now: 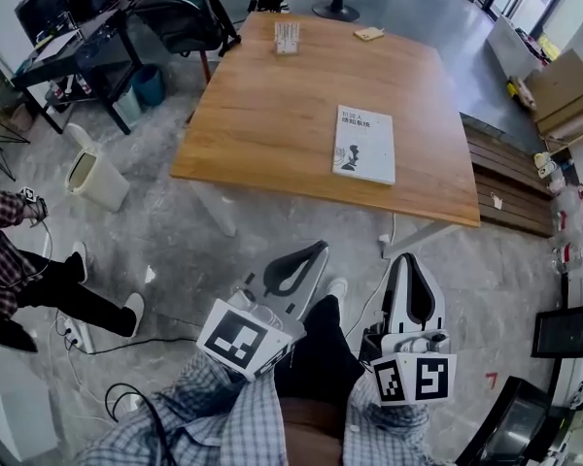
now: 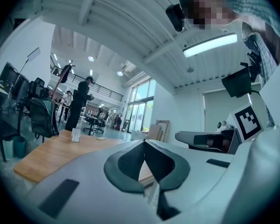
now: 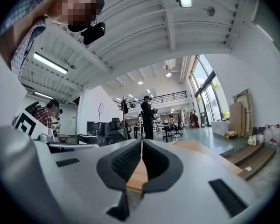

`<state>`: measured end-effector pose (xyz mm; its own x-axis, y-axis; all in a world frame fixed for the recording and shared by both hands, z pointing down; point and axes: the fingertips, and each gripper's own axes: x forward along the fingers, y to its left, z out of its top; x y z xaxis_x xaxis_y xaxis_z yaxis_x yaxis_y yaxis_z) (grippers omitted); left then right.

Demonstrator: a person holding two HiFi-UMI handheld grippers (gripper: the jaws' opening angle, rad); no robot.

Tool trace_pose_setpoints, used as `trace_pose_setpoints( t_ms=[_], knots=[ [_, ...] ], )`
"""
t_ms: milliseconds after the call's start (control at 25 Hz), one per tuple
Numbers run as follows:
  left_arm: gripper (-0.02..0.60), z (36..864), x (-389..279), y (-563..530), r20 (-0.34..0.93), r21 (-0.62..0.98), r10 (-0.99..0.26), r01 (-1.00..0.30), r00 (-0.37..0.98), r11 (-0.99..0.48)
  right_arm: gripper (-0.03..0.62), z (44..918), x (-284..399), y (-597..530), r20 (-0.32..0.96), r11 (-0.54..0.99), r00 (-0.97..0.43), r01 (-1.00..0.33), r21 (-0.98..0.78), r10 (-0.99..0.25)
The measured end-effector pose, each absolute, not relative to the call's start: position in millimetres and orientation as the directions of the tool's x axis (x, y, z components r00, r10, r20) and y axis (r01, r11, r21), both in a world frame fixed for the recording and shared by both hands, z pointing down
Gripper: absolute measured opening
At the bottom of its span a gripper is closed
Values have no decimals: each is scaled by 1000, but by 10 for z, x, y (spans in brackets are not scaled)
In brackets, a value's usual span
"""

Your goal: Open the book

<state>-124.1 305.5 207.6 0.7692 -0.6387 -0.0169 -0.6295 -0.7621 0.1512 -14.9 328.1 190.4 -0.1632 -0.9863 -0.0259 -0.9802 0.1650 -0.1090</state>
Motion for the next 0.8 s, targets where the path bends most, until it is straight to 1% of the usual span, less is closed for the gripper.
trace_pose_setpoints(
  t_ms=[360, 800],
  knots=[
    [0, 2190, -1115, 2589, -1, 157, -675, -666, 738, -729, 25, 2013, 1, 2691, -32, 216, -214, -969, -120, -976],
    [0, 2401, -487, 1330, 37, 176, -724, -717, 689, -674, 25, 2291, 680, 1404, 37, 262, -269, -957, -125, -963]
  ],
)
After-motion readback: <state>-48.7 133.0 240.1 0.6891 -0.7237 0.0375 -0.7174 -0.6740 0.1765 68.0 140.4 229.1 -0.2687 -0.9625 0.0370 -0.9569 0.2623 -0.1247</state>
